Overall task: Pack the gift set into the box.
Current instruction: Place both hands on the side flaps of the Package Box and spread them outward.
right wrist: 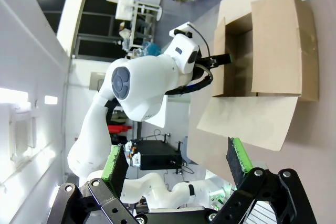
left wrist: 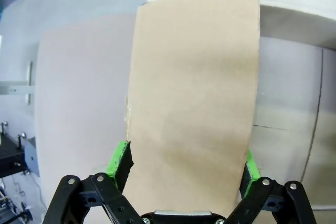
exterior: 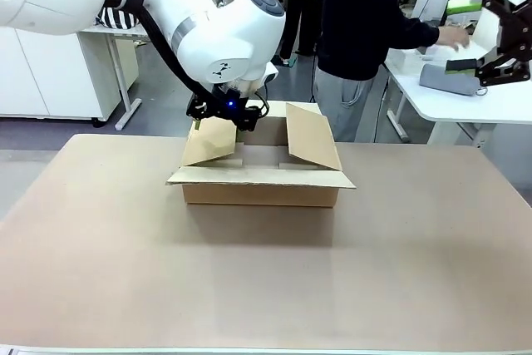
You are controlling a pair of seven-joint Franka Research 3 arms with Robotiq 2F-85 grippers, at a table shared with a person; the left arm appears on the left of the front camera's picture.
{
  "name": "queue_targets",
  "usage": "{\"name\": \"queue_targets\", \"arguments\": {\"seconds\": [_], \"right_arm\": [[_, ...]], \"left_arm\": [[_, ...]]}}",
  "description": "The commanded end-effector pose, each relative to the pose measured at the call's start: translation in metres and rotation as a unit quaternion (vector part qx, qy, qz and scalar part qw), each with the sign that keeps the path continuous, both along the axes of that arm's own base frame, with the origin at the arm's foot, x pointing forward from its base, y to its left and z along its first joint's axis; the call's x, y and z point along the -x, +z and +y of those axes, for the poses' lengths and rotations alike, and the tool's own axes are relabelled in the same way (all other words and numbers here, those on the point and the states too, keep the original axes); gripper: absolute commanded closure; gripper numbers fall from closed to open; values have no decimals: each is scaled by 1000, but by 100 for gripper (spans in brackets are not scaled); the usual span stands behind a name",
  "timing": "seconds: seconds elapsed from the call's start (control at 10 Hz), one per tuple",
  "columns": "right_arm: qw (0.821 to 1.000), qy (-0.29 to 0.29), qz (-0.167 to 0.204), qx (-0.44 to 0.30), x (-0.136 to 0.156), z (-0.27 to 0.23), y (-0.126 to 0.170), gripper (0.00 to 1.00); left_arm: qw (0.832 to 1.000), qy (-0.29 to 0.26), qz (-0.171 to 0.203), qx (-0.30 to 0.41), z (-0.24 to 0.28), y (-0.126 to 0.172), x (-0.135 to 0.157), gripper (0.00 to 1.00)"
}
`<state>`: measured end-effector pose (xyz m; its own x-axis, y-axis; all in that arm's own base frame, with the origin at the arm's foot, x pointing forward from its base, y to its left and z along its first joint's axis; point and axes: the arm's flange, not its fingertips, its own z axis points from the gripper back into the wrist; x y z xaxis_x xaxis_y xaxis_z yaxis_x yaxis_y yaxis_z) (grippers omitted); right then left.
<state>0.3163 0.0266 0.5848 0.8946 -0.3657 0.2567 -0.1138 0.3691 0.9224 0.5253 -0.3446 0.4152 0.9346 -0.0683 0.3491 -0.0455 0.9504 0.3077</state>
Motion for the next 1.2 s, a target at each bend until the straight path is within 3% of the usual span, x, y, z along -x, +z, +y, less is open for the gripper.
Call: {"name": "queue_targets", "arguments": {"seconds": [0.0,0.6,1.1], "right_arm": [[1000,4,-11,-3,-3,2,1,0],[1000,4,-11,-3,-3,2,1,0],[1000,4,-11,-3,-3,2,1,0]], "left_arm": [[999,16,-25,-21,6,13,3,0],[995,49,-81,1,46,59,13,0],[990,124,-69,10,108,58,11,0]]}}
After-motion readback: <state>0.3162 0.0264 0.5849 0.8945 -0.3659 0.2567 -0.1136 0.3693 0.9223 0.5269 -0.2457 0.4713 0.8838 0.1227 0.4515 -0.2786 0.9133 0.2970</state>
